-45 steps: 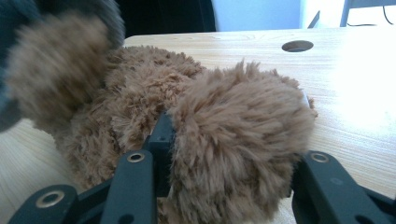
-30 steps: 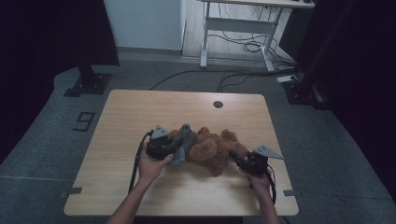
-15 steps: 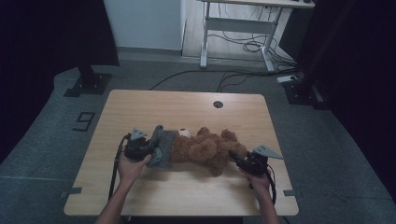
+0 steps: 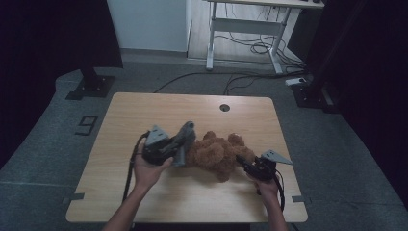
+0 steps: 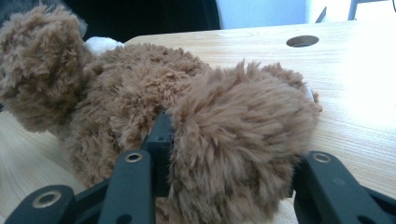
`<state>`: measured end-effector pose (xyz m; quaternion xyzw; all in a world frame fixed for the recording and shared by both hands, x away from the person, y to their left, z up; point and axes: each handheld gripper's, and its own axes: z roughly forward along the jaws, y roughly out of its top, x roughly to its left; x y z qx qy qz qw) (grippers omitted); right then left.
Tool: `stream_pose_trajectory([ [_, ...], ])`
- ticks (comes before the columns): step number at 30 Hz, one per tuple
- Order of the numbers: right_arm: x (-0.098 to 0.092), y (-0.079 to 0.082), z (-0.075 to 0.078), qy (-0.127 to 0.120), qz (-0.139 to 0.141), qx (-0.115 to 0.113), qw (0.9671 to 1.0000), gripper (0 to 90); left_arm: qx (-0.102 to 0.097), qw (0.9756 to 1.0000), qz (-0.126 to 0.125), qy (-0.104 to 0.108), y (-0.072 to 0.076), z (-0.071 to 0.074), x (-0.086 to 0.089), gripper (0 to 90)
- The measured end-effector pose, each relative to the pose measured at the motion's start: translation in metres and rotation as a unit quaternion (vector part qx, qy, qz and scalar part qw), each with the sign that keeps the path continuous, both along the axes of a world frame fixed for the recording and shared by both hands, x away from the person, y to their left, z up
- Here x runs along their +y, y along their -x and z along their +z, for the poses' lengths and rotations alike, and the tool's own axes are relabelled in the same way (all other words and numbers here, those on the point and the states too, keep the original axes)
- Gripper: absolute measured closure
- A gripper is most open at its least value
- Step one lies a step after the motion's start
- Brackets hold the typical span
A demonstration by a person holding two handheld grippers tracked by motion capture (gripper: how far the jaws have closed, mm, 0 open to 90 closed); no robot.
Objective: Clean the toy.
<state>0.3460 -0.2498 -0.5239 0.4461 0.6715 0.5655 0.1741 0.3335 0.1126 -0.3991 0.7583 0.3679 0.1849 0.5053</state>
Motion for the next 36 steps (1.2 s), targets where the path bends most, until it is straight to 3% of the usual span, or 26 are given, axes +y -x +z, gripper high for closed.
stream_pose_trajectory([
  [2, 0.0, 0.0, 0.0, -0.001, 0.001, 0.001, 1.0, 55.4, 0.0, 0.9995, -0.03, -0.009, -0.004, 0.007, -0.038, 76.8],
  [3, 0.0, 0.0, 0.0, -0.001, 0.001, 0.001, 1.0, 55.4, 0.001, 0.9992, -0.037, -0.012, -0.007, 0.007, -0.049, 76.7],
  [4, 0.0, 0.0, 0.0, -0.001, 0.001, 0.001, 1.0, 55.4, 0.001, 0.9992, -0.037, -0.012, -0.007, 0.007, -0.049, 76.7],
  [6, 0.0, 0.0, 0.0, -0.002, 0.002, 0.0, 1.0, 55.4, 0.02, 0.9982, -0.056, -0.013, -0.016, 0.001, -0.077, 76.6],
  [10, 0.0, 0.0, -0.001, -0.003, 0.001, 0.002, 1.0, 55.4, 0.041, 0.9966, -0.066, -0.028, -0.026, -0.012, -0.096, 76.3],
  [11, 0.0, 0.0, -0.001, -0.003, 0.0, 0.001, 1.0, 55.3, 0.066, 0.9945, -0.073, -0.035, -0.034, -0.024, -0.102, 76.1],
  [12, 0.0, 0.0, -0.001, -0.003, 0.0, 0.001, 1.0, 55.3, 0.066, 0.9945, -0.073, -0.035, -0.034, -0.024, -0.102, 76.1],
  [13, 0.0, 0.0, -0.001, -0.001, 0.001, 0.001, 1.0, 55.3, 0.087, 0.9927, -0.079, -0.025, -0.038, -0.033, -0.101, 76.1],
  [14, 0.0, 0.0, -0.001, -0.001, 0.001, 0.001, 1.0, 55.3, 0.087, 0.9927, -0.079, -0.025, -0.038, -0.033, -0.101, 76.1],
  [18, 0.0, 0.0, -0.001, 0.001, 0.005, 0.001, 1.0, 55.1, 0.118, 0.9888, -0.089, -0.013, -0.037, -0.045, -0.088, 76.1],
  [22, 0.0, 0.001, -0.001, 0.005, 0.009, 0.001, 0.9999, 54.8, 0.13, 0.9886, -0.074, -0.012, -0.035, -0.052, -0.062, 76.2],
  [24, 0.0, 0.001, -0.001, 0.005, 0.009, 0.002, 0.9999, 54.8, 0.131, 0.9887, -0.071, -0.012, -0.035, -0.054, -0.057, 76.3],
  [25, 0.0, 0.001, -0.001, 0.003, 0.009, 0.003, 0.9999, 54.7, 0.135, 0.9887, -0.063, -0.012, -0.035, -0.058, -0.045, 76.3],
  [26, 0.0, 0.001, -0.001, 0.003, 0.009, 0.003, 0.9999, 54.7, 0.135, 0.9887, -0.063, -0.012, -0.035, -0.058, -0.045, 76.2],
  [29, 0.0, 0.002, -0.001, 0.005, 0.011, 0.003, 0.9999, 54.5, 0.143, 0.9884, -0.05, 0.0, -0.034, -0.066, -0.023, 76.2],
  [36, 0.0, 0.002, -0.001, 0.005, 0.013, 0.006, 0.9999, 54.3, 0.133, 0.9903, -0.038, -0.007, -0.028, -0.064, -0.004, 76.3],
])
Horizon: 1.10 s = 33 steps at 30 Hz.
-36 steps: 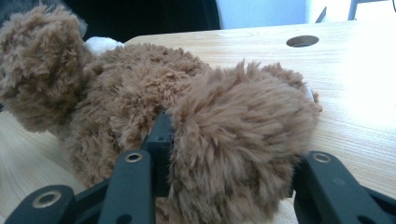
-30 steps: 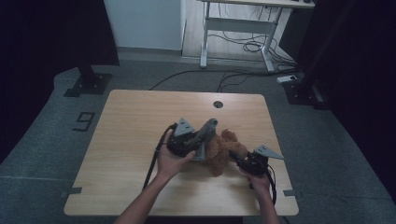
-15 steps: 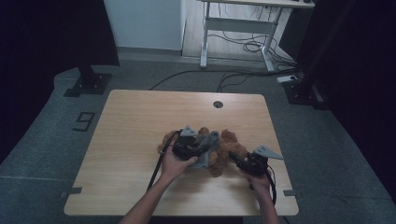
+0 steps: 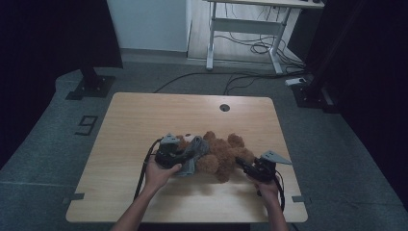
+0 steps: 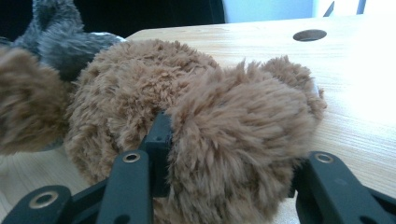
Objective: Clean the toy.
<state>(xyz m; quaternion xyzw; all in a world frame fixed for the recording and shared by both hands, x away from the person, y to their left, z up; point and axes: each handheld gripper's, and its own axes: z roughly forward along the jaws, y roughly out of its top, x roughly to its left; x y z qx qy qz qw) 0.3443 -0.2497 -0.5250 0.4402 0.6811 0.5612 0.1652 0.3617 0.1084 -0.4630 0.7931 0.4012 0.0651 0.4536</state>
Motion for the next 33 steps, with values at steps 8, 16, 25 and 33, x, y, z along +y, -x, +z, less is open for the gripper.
stream_pose_trajectory([
  [8, 0.0, -0.001, 0.0, -0.002, -0.002, 0.001, 1.0, 54.3, -0.007, 0.9979, 0.065, 0.002, -0.004, -0.003, 0.049, 76.2],
  [16, 0.0, -0.001, -0.001, -0.002, -0.005, 0.001, 1.0, 54.5, -0.003, 0.9922, 0.122, -0.025, -0.011, -0.012, 0.076, 76.6],
  [25, 0.0, -0.002, -0.001, -0.002, -0.009, 0.002, 1.0, 54.7, -0.084, 0.9934, 0.079, -0.004, -0.005, 0.049, 0.023, 76.8],
  [33, -0.001, -0.002, -0.001, -0.004, -0.008, 0.003, 1.0, 54.6, -0.095, 0.9954, -0.003, -0.012, -0.017, 0.06, -0.063, 76.8],
])
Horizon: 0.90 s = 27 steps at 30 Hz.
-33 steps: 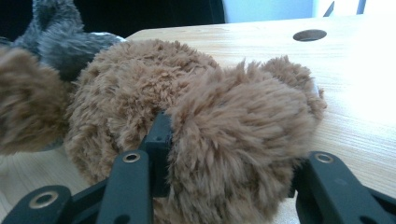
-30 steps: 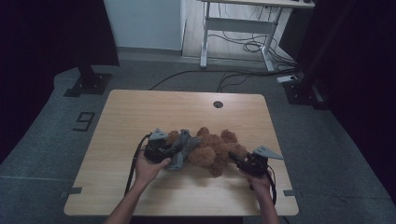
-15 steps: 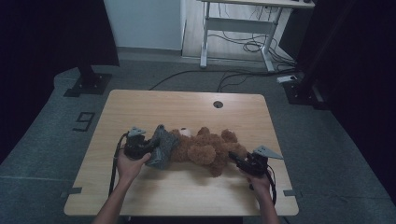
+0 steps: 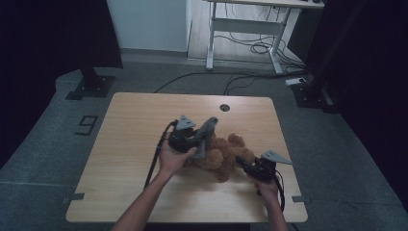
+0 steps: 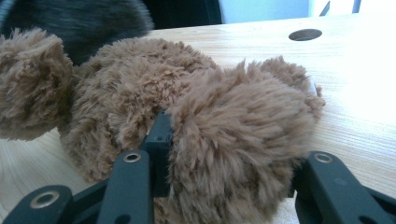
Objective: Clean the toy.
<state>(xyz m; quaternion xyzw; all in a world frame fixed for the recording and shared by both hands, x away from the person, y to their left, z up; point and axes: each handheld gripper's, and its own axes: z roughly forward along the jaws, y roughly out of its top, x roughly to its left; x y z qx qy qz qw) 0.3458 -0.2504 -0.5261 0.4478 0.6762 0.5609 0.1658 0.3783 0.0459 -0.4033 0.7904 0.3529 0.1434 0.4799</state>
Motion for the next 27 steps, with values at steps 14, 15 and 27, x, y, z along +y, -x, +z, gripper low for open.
stream_pose_trajectory([
  [14, 0.001, -0.001, -0.001, -0.006, 0.003, 0.011, 0.9999, 55.6, 0.064, 0.9894, -0.116, -0.061, 0.017, -0.056, -0.054, 76.8],
  [15, 0.001, -0.001, -0.001, -0.006, 0.003, 0.011, 0.9999, 55.6, 0.064, 0.9894, -0.116, -0.061, 0.017, -0.056, -0.054, 76.8],
  [27, 0.0, -0.002, -0.002, -0.013, -0.005, 0.024, 0.9996, 56.2, 0.063, 0.9876, -0.123, -0.073, 0.039, -0.083, -0.037, 77.0],
])
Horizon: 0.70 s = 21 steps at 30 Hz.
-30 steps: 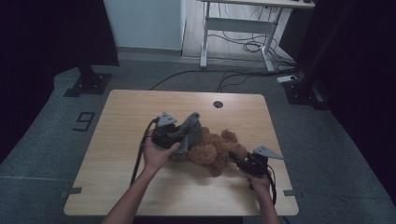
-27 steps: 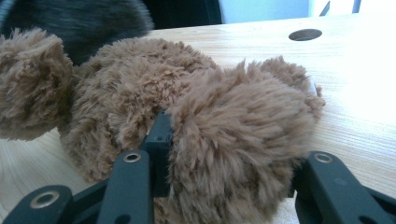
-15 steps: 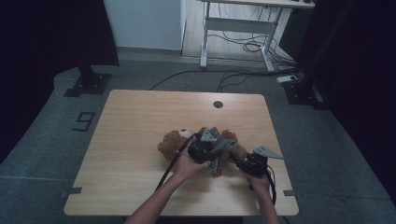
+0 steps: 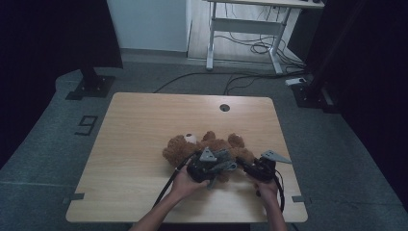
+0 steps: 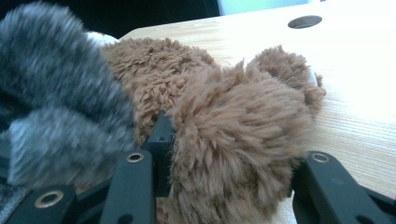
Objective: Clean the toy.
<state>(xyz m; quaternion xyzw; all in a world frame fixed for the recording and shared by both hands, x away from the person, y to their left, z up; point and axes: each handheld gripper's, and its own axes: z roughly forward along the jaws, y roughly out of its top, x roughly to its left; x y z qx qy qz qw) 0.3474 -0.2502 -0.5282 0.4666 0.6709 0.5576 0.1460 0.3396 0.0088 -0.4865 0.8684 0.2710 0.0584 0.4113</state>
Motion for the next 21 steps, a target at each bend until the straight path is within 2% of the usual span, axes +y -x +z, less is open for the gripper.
stream_pose_trajectory([
  [4, 0.0, 0.0, -0.001, -0.002, 0.007, -0.003, 1.0, 56.2, 0.01, 0.9998, 0.012, 0.011, 0.009, -0.015, 0.017, 77.0],
  [8, 0.0, 0.0, -0.001, -0.002, 0.01, -0.004, 0.9999, 56.2, 0.014, 0.9997, 0.015, 0.017, 0.01, -0.014, 0.022, 77.0],
  [10, 0.0, 0.0, -0.001, -0.003, 0.009, -0.006, 0.9999, 56.2, 0.004, 0.9995, 0.018, 0.025, 0.012, -0.005, 0.023, 77.0],
  [11, -0.001, 0.0, 0.0, -0.003, 0.008, -0.006, 0.9999, 56.2, -0.005, 0.9985, 0.022, 0.049, 0.011, 0.008, 0.024, 76.9],
  [12, -0.001, 0.0, -0.001, -0.003, 0.008, -0.006, 0.9999, 56.3, -0.012, 0.9976, 0.029, 0.062, 0.011, 0.016, 0.025, 76.9],
  [13, -0.001, -0.001, -0.001, -0.004, 0.009, -0.007, 0.9999, 56.2, -0.02, 0.9968, 0.035, 0.07, 0.009, 0.022, 0.025, 76.8],
  [14, -0.001, -0.001, -0.001, -0.004, 0.009, -0.007, 0.9999, 56.2, -0.02, 0.9968, 0.035, 0.07, 0.009, 0.022, 0.025, 76.8],
  [15, -0.001, 0.0, -0.001, -0.002, 0.009, -0.008, 0.9999, 56.2, -0.038, 0.994, 0.054, 0.087, 0.004, 0.039, 0.025, 76.8],
  [16, -0.001, 0.0, -0.001, -0.002, 0.009, -0.008, 0.9999, 56.2, -0.038, 0.994, 0.054, 0.087, 0.004, 0.039, 0.025, 76.7],
  [17, -0.001, 0.0, 0.0, 0.0, 0.009, -0.009, 0.9999, 56.2, -0.044, 0.9928, 0.063, 0.092, -0.002, 0.05, 0.023, 76.7],
  [18, -0.001, 0.0, 0.0, 0.0, 0.009, -0.009, 0.9999, 56.2, -0.044, 0.9928, 0.063, 0.092, -0.002, 0.05, 0.023, 76.7],
  [19, -0.001, 0.0, 0.0, 0.0, 0.009, -0.009, 0.9999, 56.2, -0.043, 0.9927, 0.065, 0.092, -0.009, 0.056, 0.017, 76.7],
  [21, -0.001, 0.0, -0.001, -0.001, 0.008, -0.009, 0.9999, 56.2, -0.038, 0.9938, 0.065, 0.082, -0.015, 0.055, 0.009, 76.7],
])
